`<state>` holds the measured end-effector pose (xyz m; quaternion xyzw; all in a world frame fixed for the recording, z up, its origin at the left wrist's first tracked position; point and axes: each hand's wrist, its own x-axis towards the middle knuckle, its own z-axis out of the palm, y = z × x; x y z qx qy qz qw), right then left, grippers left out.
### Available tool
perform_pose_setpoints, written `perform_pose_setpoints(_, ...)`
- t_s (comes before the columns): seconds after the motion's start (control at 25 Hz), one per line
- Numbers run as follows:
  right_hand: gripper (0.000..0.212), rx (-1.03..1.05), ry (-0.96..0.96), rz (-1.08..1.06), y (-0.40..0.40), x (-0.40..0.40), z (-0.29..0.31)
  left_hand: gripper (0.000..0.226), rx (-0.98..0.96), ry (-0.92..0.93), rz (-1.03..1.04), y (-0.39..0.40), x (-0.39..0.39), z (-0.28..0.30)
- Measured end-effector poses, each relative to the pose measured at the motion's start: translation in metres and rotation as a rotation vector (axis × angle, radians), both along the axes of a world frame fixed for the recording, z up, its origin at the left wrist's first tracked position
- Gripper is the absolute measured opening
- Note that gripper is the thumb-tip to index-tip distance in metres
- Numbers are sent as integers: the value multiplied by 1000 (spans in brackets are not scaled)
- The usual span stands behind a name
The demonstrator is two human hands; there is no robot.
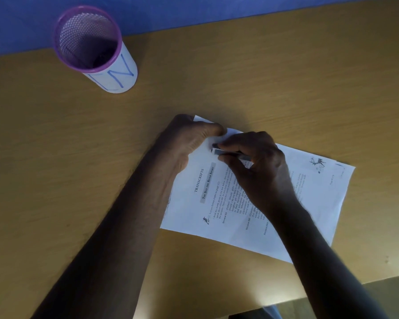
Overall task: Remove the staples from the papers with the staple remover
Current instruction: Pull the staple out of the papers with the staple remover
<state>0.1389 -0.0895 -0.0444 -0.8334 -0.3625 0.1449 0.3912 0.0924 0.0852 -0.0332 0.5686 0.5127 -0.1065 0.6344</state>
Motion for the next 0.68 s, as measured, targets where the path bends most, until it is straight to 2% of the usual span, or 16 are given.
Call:
perform_pose_setpoints(0.4, 22, 83, 68, -158, -4, 5, -4, 13, -44, 8, 2, 0, -1, 2)
perform_pose_setpoints(0.68, 20, 75, 84, -163, -2, 7, -4, 17, -95, 3, 9, 1, -1, -2)
